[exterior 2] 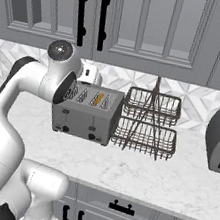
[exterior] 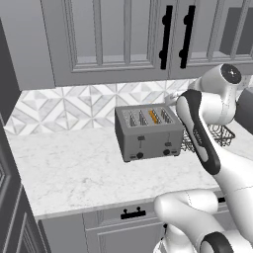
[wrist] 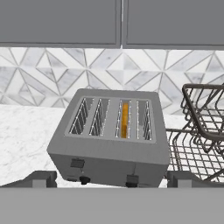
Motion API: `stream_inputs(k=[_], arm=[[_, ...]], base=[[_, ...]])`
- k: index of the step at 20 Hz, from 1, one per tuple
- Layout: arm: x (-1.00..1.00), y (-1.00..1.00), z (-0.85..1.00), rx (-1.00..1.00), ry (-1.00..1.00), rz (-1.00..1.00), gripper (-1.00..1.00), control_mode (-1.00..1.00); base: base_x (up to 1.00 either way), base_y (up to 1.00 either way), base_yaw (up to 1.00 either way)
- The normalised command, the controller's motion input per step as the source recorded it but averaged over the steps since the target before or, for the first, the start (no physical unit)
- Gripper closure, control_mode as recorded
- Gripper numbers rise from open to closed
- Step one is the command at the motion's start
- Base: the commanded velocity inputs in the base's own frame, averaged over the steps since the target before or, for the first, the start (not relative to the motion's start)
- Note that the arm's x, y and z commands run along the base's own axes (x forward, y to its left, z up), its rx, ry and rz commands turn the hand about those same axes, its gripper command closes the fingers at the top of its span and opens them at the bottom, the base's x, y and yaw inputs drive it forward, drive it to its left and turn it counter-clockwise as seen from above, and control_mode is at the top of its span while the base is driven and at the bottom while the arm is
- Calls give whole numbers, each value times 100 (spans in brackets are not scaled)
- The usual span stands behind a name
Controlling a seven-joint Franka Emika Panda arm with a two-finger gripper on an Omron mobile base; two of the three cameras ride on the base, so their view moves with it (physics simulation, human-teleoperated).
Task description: Start the toaster. Once the lever pops up, take the bread to the plate on the dining counter.
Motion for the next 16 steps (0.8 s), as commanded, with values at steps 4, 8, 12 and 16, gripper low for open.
stream_inputs(k=[4, 8, 12, 16], arm=[[0, 0, 0, 0, 0, 0, -100, -100], [0, 0, 0, 0, 0, 0, -100, -100], [0, 0, 0, 0, 0, 0, -100, -100], [0, 0, 0, 0, 0, 0, -100, -100]], base=[[0, 0, 0], [0, 0, 0], [0, 0, 0], [0, 0, 0]])
